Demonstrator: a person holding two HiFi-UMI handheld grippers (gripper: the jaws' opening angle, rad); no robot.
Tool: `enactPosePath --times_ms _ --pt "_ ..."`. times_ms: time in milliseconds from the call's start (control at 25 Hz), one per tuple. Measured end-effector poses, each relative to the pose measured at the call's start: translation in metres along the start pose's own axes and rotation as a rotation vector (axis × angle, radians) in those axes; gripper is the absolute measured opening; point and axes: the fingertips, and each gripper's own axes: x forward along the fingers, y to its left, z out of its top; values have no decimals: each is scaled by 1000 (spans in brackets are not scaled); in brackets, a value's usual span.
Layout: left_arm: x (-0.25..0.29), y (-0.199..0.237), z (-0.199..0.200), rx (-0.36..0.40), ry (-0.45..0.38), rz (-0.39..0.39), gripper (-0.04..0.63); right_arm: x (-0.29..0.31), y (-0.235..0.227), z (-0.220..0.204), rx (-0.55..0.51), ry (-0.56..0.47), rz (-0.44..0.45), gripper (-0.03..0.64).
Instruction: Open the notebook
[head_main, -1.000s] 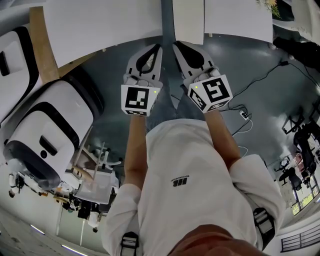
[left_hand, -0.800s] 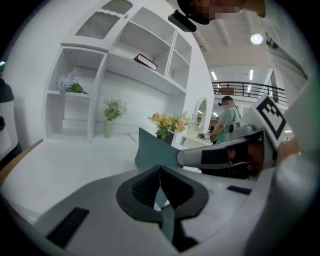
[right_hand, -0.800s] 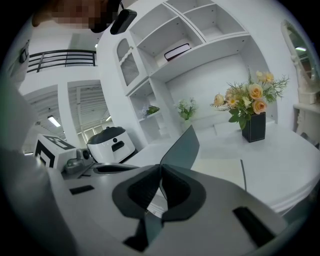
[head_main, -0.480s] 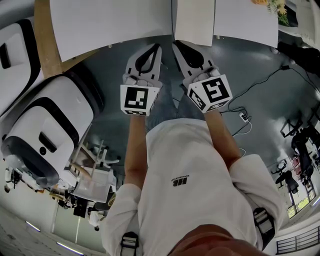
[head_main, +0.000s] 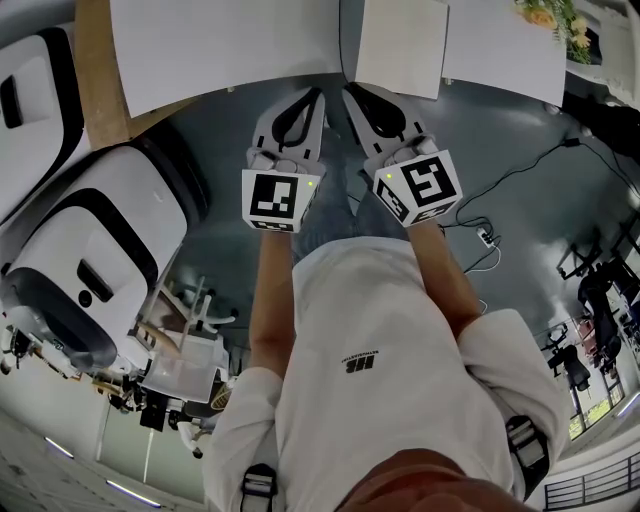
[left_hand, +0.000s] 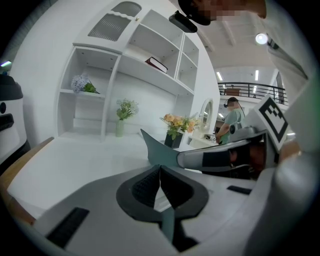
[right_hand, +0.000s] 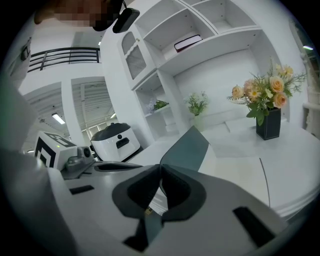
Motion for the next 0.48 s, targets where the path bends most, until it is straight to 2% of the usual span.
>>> enactPosePath --times_ms 480 --pt "-1 25 -5 -23 5 16 0 27 15 -7 -16 34 35 9"
